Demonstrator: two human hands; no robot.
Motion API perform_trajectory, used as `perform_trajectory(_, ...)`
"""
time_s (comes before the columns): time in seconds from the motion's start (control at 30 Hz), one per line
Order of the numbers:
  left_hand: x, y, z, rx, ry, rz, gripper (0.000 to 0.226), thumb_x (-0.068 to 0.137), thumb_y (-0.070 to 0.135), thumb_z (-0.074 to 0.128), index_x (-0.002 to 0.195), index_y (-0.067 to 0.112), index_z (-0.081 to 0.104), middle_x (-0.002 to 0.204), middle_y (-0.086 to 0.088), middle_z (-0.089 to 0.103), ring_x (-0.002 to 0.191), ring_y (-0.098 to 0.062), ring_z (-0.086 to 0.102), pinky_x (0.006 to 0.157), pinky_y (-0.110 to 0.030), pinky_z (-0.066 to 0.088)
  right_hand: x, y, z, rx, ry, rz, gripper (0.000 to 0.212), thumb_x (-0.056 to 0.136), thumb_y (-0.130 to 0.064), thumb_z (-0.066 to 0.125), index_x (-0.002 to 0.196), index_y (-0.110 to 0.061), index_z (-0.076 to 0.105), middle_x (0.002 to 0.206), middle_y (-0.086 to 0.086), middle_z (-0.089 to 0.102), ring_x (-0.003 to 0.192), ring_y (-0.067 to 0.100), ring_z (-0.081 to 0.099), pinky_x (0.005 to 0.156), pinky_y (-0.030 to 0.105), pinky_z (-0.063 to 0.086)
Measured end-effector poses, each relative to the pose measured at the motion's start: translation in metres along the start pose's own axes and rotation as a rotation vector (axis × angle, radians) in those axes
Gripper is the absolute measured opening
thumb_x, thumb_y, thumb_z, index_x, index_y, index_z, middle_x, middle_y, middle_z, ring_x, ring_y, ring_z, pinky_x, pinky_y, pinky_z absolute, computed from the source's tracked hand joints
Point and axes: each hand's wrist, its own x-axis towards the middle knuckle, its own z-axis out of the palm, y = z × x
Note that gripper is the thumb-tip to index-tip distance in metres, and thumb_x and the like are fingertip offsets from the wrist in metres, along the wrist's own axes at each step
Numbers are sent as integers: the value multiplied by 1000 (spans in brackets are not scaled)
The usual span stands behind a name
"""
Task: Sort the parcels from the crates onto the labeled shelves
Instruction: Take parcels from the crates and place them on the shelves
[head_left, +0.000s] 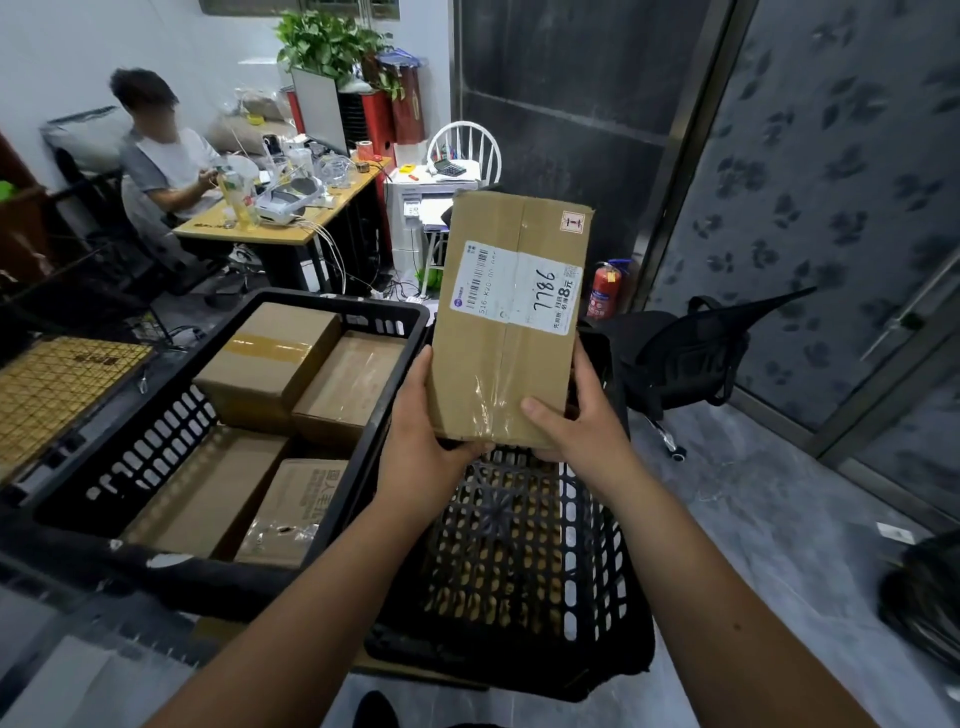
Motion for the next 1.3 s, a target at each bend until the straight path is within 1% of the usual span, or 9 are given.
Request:
perform_trajectory(0.1, -5, -1, -5, -60, -132, 2, 120, 73, 30, 96, 161, 44, 16, 159, 24, 35, 142, 2, 40, 108, -24, 41, -2, 7, -7, 31, 16, -36, 95, 96, -18, 73, 162, -52, 13, 154, -23, 47, 139, 5, 51, 111, 44, 49)
perform_trajectory(0.2, -2, -3, -21, -148, -292, 2, 99, 84, 40, 85, 159, 49, 21, 161, 25, 35, 149, -4, 35, 118, -38, 35, -5, 6, -12, -21, 44, -38, 97, 99, -17, 69, 154, -67, 7, 153, -38, 37, 138, -5, 47, 115, 44, 46)
perform_trajectory(0.33, 18, -4, -40, -172, -318, -20, 61, 96, 24, 62, 151, 45, 43, 152, 13, 53, 147, -12, 43, 120, -58, 35, -6, 8, -13, -160, 28, -61, 78, 102, -21, 63, 153, -66, 23, 165, -22, 25, 150, 1, 30, 124, 44, 34)
perform_trajectory(0.47, 30, -4, -42, -66, -209, -14, 64, 99, -3, 60, 139, 46, 53, 134, 18, 65, 134, -9, 57, 115, -52, 45, -2, 5, -7, -98, 14, -49, 77, 100, -15, 64, 151, -63, 33, 162, -25, 27, 146, -4, 34, 122, 40, 37)
perform_trajectory(0.63, 34, -4, -46, 107, -34, -106, 62, 92, 12, 78, 140, 43, 53, 128, 28, 62, 126, -1, 58, 110, -43, 50, 13, 9, -7, -44, -94, 0, 91, 90, -1, 69, 147, -65, 37, 159, -24, 31, 140, 11, 45, 112, 51, 49)
perform_trajectory(0.83, 34, -10, -65, 233, 163, -194, 77, 79, 28, 91, 144, 39, 52, 141, 16, 59, 132, -5, 53, 112, -43, 47, 32, 13, 1, -68, -253, -31, 92, 91, -4, 73, 153, -58, 32, 156, -30, 30, 131, -19, 40, 99, 9, 45)
perform_trajectory(1.0, 24, -21, -95, 283, 172, -282, 82, 73, 31, 94, 143, 42, 52, 139, 16, 61, 126, -6, 59, 106, -45, 52, 46, 9, 23, -91, -376, -58, 93, 90, -4, 77, 154, -54, 33, 159, -26, 29, 133, -21, 37, 95, 2, 42)
perform_trajectory(1.1, 7, -25, -115, 353, 234, -318, 80, 71, 30, 96, 141, 37, 56, 126, 21, 62, 113, 1, 57, 100, -20, 46, 50, 4, 44, -143, -467, -90, 94, 89, -7, 79, 154, -56, 32, 159, -31, 26, 139, -15, 32, 97, 1, 39)
perform_trajectory(1.3, -34, -18, -161, 439, 401, -368, 84, 69, 37, 96, 142, 36, 55, 139, 17, 58, 129, -8, 52, 109, -38, 45, 51, -18, 92, -202, -600, -157, 96, 88, -17, 82, 149, -66, 28, 154, -30, 26, 136, -2, 36, 98, 9, 35)
